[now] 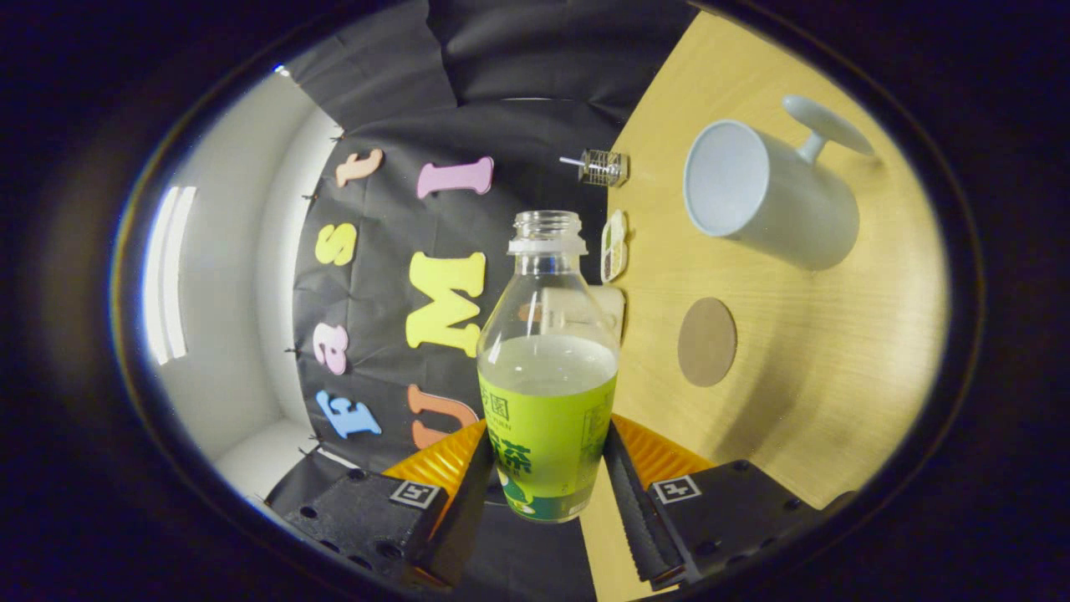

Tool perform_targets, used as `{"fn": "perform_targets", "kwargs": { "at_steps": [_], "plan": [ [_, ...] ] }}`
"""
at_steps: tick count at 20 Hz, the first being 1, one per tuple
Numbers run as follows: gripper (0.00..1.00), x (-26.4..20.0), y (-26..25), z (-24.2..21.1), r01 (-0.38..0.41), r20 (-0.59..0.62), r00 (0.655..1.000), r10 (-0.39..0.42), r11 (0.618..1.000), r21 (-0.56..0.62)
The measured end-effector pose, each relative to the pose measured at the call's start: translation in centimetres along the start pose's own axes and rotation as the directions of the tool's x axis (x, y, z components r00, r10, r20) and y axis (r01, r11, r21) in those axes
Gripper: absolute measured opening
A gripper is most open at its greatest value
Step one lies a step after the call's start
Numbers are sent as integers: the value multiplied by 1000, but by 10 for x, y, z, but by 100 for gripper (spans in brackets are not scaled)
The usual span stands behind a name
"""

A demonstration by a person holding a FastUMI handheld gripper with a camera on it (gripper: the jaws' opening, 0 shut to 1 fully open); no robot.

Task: Take the bottle from table, then pour the juice into the cup, finally place the bottle on the coaster

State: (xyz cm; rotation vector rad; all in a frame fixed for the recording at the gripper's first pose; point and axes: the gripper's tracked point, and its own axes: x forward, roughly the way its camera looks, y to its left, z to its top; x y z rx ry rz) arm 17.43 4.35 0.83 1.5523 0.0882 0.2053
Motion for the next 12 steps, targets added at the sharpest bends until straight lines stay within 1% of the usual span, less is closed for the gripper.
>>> {"fn": "perform_targets", "kwargs": {
  "at_steps": [4, 8, 10, 12],
  "plan": [
    [77, 1, 9, 5, -25, 17, 1000, 23, 993, 117],
    [77, 0, 17, 12, -56, 45, 998, 46, 968, 244],
    [77, 0, 17, 15, -59, 51, 998, 47, 958, 280],
    [77, -1, 17, 16, -54, 49, 998, 42, 955, 290]
  ]
}}
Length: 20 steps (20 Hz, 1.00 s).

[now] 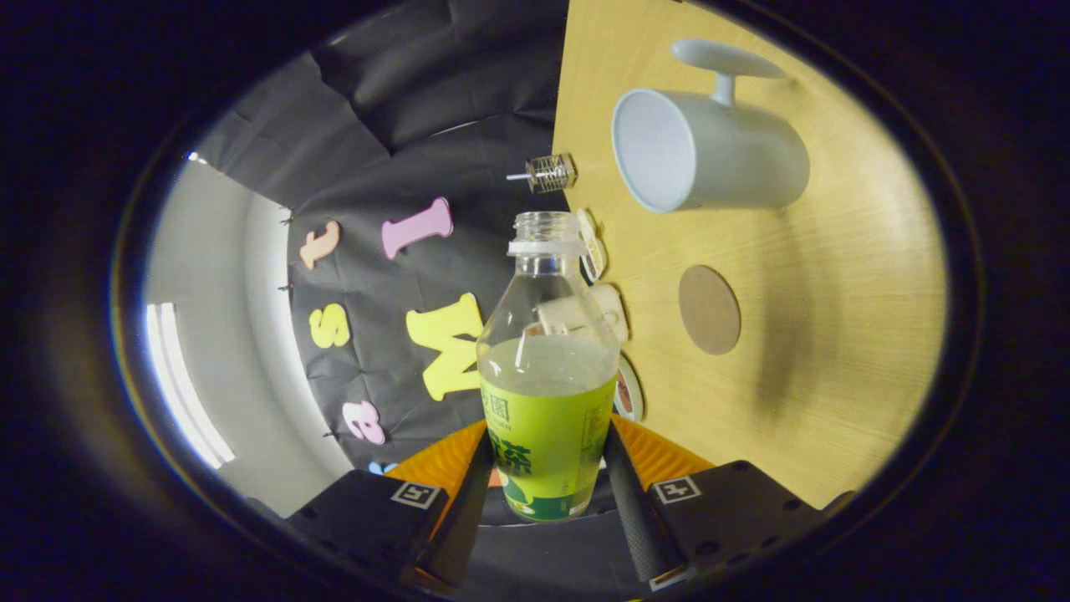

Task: Take the bottle from table, then pour the juice into the cup, finally place the bottle on the coaster

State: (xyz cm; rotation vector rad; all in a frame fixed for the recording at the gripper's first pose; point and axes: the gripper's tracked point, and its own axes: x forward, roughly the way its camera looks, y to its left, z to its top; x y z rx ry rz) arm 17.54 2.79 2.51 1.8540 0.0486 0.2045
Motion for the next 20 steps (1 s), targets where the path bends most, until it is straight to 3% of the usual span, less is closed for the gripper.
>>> {"fn": "perform_targets", "kwargs": {
  "at_steps": [20],
  "plan": [
    [77, 3, 25, 7, -50, 8, 999, 49, 990, 134]
  ]
}}
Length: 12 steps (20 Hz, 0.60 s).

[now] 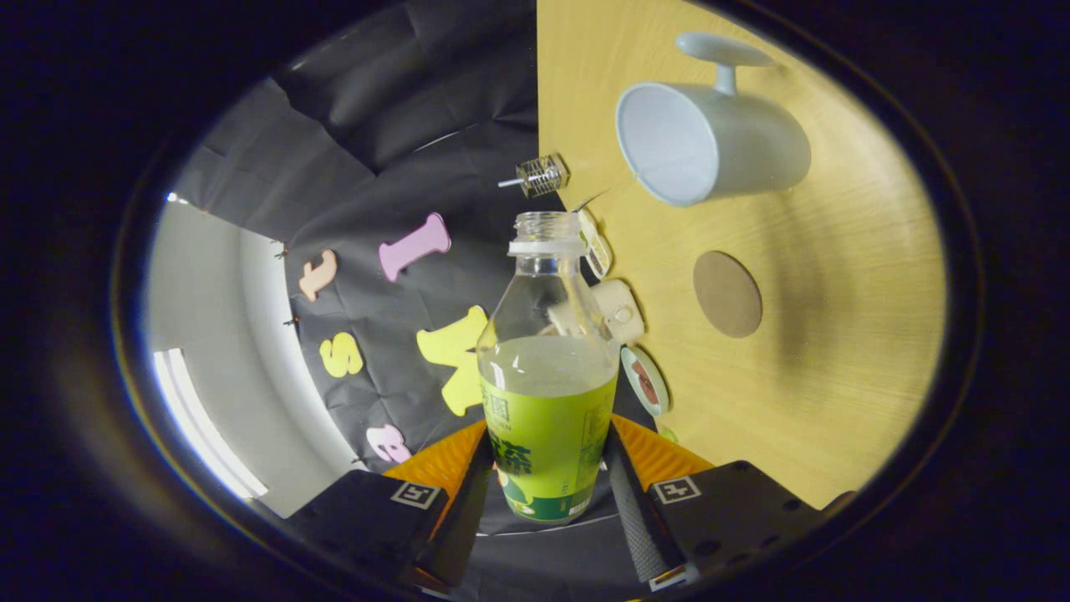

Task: Take the bottle from table, then pour the juice into the cup, finally place the bottle on the coaster

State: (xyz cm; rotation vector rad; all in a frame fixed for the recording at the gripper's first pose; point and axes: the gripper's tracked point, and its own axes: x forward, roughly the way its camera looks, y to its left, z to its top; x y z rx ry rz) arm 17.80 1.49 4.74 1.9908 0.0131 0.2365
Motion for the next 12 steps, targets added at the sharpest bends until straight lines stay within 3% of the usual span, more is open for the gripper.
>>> {"fn": "perform_targets", "kwargs": {
  "at_steps": [12],
  "plan": [
    [77, 1, 15, 3, -40, 16, 999, 38, 995, 87]
  ]
}}
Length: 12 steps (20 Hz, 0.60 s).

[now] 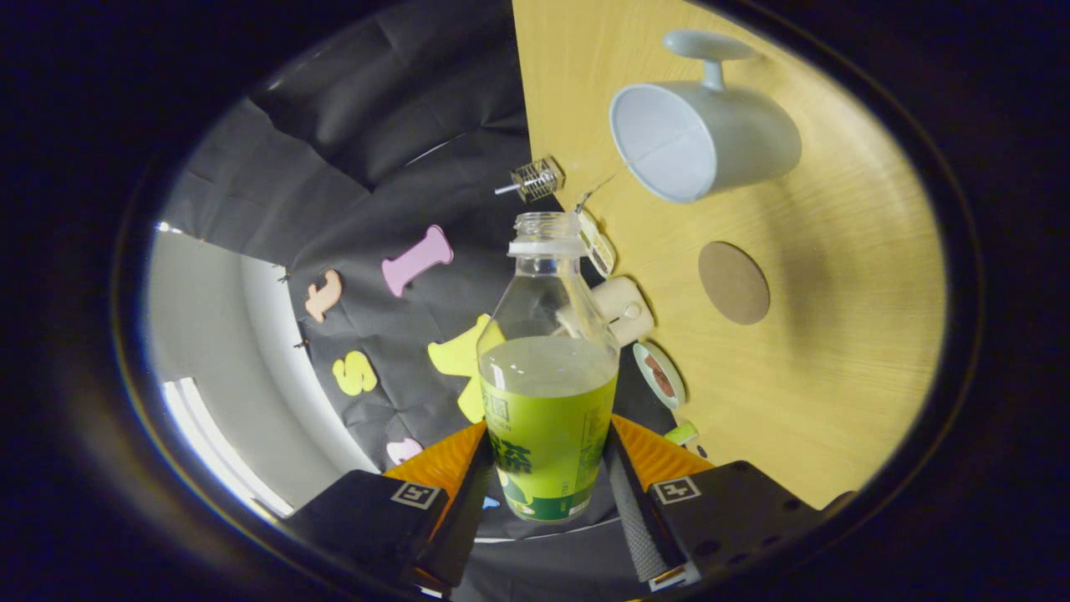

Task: Take the bottle from table, then pour the juice into the cup, finally place the bottle on the coaster

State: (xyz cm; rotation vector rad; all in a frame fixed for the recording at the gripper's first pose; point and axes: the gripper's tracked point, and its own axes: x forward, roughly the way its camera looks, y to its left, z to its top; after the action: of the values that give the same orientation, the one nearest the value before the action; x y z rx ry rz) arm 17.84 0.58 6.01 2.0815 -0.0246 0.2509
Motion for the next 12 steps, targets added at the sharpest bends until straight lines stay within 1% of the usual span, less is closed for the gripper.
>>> {"fn": "perform_targets", "kwargs": {
  "at_steps": [4, 12],
  "plan": [
    [77, 1, 5, 0, -14, 1, 1000, 14, 1000, 25],
    [77, 3, 19, -7, -39, -7, 999, 40, 993, 112]
  ]
}}
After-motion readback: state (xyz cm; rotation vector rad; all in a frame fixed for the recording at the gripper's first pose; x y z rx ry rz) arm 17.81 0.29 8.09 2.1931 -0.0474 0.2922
